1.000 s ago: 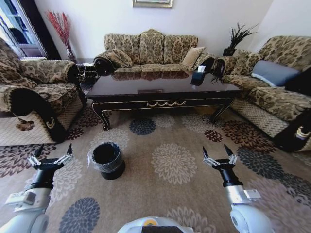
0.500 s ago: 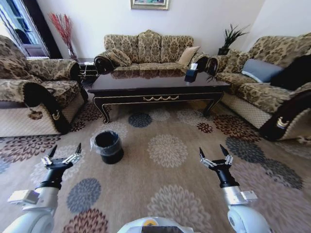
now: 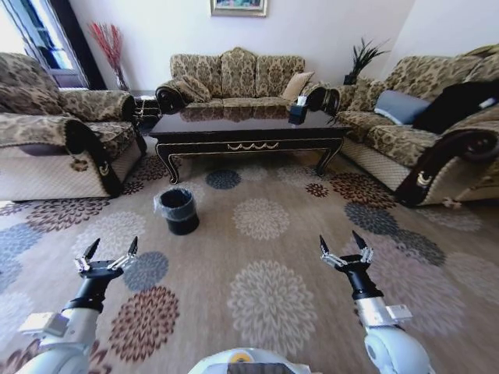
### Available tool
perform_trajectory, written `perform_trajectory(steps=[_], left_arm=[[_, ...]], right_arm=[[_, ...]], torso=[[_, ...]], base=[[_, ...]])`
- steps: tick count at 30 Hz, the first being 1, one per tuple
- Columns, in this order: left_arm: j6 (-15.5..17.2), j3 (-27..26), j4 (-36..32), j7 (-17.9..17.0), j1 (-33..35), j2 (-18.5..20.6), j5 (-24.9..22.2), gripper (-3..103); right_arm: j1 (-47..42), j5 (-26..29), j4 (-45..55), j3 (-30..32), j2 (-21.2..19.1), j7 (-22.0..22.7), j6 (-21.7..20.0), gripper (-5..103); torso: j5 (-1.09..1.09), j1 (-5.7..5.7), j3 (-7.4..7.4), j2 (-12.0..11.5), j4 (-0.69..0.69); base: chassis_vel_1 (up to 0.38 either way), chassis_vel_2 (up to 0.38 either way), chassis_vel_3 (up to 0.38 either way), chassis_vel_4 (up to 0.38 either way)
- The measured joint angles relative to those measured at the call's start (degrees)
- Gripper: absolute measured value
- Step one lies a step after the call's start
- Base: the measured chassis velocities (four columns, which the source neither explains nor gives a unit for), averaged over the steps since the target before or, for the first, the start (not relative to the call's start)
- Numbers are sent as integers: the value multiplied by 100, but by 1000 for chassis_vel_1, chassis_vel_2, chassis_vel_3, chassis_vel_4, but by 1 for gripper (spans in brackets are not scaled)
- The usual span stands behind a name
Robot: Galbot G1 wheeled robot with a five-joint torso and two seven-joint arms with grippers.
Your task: Move to the front of the table and pick up the trash from the floor, then place it into the trash bin.
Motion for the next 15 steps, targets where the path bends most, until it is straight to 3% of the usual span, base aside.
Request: perform_trajectory(steps=[15], left_arm=[[-11, 21, -6, -17, 24, -16, 93, 100]], right_arm=[[111, 3, -152, -86, -44, -90, 37, 100]], torso=[[1, 0, 0, 0, 0]], base=[[300, -389, -301, 397]])
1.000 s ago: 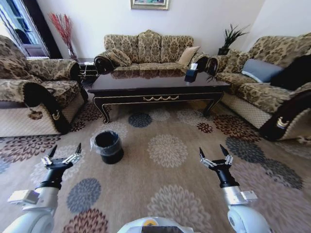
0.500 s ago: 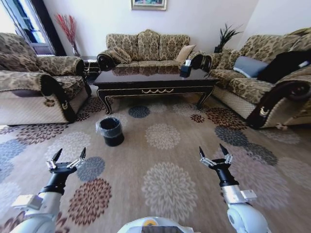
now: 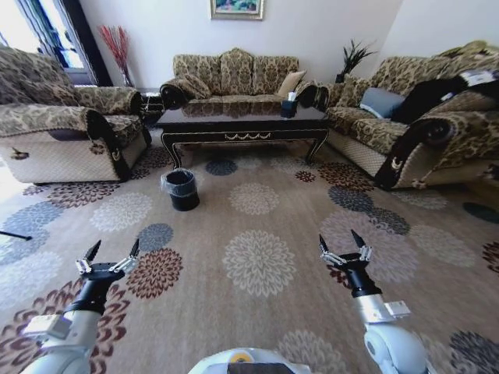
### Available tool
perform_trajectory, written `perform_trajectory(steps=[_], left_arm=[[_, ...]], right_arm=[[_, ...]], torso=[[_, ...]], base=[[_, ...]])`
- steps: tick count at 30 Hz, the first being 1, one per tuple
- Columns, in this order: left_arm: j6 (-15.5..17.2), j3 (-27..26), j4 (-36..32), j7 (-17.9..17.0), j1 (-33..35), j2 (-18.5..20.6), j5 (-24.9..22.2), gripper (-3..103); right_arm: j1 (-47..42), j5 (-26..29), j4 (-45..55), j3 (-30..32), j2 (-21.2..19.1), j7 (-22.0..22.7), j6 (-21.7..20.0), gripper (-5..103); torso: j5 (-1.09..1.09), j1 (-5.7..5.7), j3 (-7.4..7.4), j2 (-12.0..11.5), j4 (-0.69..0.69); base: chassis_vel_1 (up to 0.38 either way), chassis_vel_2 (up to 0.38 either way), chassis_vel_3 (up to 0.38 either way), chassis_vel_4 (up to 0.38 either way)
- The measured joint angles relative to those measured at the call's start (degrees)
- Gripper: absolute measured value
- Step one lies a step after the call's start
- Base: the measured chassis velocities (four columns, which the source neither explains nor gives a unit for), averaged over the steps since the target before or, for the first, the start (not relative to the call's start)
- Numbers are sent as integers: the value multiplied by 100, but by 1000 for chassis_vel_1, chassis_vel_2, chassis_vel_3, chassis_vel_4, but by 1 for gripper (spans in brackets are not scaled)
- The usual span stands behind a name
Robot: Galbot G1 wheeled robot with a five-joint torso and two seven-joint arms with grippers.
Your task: Move to the front of the table and pick up the trash from the floor, then place it into the trash bin.
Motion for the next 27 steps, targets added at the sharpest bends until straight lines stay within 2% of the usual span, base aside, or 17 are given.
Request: perform_trajectory(steps=[6, 10, 21, 27], left_arm=[[-41, 22, 31, -3, 4, -29, 52, 100], [-42, 41, 15, -5, 6, -41, 72, 100], [-16, 112, -37, -67, 1, -110, 60, 100], [-45, 98, -37, -61, -2, -134, 101, 100]], right_arm=[[-2, -15, -76, -35, 26, -142, 255, 100], [-18, -31, -83, -21, 44, -209, 332, 100], [-31, -23, -31, 2, 97, -256, 391, 100], [-69, -3, -25, 139, 168, -577, 448, 100]], torso=[[0, -1, -2, 0, -2], [0, -1, -2, 1, -1], [-1, 1, 2, -1, -1], [0, 1, 0, -1, -1]], base=[[265, -344, -271, 325], [89, -154, -103, 150], [-7, 25, 20, -15], [0, 0, 0, 0]])
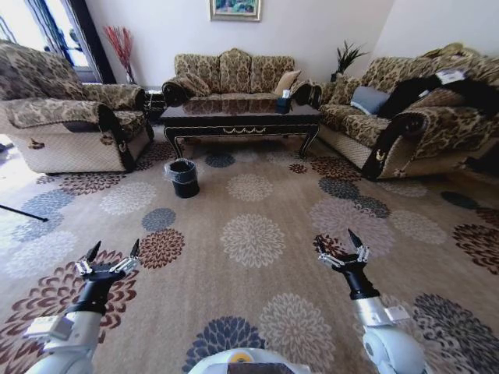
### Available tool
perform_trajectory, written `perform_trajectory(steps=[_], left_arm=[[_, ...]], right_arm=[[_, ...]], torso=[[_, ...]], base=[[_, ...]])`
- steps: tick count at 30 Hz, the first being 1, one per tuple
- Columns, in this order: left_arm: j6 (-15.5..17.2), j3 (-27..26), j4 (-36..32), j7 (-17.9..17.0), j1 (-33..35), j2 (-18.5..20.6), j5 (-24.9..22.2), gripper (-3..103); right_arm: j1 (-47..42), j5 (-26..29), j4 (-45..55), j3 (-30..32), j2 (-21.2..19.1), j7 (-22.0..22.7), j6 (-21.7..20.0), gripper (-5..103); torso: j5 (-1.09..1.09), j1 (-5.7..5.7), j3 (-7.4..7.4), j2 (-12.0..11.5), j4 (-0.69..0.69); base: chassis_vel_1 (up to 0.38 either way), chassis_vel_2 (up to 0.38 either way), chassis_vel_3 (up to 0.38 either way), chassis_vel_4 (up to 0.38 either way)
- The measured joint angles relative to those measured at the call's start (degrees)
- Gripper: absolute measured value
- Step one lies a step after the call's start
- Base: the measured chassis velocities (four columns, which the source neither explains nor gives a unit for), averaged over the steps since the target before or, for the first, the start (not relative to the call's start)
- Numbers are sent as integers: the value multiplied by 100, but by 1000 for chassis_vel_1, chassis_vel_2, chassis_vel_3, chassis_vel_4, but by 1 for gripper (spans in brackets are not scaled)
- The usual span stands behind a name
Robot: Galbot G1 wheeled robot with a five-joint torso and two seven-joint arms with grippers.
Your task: Move to the front of the table and pick up the trash from the floor, then place it into the trash bin.
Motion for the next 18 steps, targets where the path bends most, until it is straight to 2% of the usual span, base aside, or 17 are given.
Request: perform_trajectory(steps=[3, 11, 18], left_arm=[[-29, -17, 11, 6, 1, -2, 3, 100], [-53, -5, 12, 15, 1, -32, 14, 100], [-151, 1, 44, 31, 14, -64, 56, 100]], right_arm=[[-41, -50, -17, 69, 22, -140, 53, 100], [-66, -65, -22, 65, 58, -164, 80, 100], [-73, -123, -31, 44, 76, -165, 115, 100]], torso=[[0, 0, 0, 0, 0], [0, 0, 0, 0, 0], [1, 0, 0, 0, 0]], base=[[0, 0, 0, 0], [0, 0, 0, 0], [122, 114, -111, -120]])
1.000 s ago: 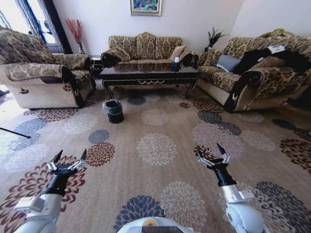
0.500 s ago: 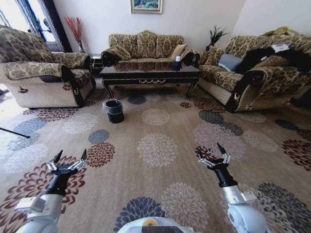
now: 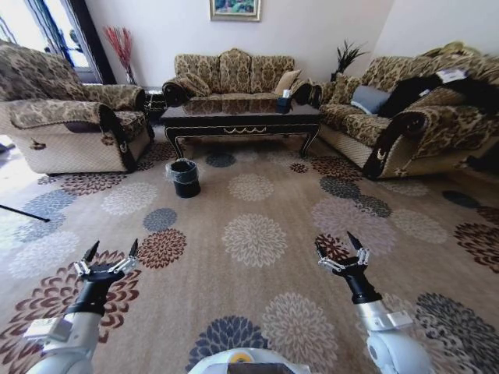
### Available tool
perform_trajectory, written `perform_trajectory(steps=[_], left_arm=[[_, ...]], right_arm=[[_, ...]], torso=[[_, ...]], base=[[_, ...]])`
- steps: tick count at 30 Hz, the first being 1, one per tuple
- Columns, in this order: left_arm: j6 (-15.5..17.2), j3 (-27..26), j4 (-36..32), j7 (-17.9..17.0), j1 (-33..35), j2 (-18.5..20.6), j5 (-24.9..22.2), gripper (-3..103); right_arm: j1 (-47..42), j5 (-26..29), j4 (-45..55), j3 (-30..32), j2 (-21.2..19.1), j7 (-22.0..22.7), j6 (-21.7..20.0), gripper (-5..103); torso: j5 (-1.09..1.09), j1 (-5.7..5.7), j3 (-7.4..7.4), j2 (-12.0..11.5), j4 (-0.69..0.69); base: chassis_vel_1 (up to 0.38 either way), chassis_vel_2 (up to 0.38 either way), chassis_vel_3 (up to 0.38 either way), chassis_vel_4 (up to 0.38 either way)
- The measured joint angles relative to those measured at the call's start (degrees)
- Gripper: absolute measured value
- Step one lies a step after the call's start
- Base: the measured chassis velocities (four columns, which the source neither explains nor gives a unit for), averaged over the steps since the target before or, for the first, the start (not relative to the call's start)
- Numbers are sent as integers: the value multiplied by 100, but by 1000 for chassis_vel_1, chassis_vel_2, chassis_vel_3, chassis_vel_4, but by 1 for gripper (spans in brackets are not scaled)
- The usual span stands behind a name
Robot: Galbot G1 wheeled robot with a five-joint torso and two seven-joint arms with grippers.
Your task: Move to the front of the table and pick up the trash from the floor, then place it into the trash bin.
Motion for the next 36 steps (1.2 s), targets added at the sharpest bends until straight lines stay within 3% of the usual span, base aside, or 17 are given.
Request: perform_trajectory(steps=[7, 11, 36], left_arm=[[-27, 18, 24, 11, -1, -3, 45, 100], [-31, 30, 25, 17, -2, -2, 57, 100], [-91, 92, 87, 43, -26, -32, 210, 100]], right_arm=[[11, -28, -60, -59, 30, -99, 199, 100], [16, -24, -90, -60, 28, -110, 223, 100], [87, 55, -253, -133, 22, -286, 385, 100]], torso=[[-7, 0, 0, 0, 1], [0, 0, 0, 0, 0], [0, 0, 0, 0, 0]], base=[[208, 203, -200, -186], [80, 48, -59, -42], [-33, -33, 32, 26]])
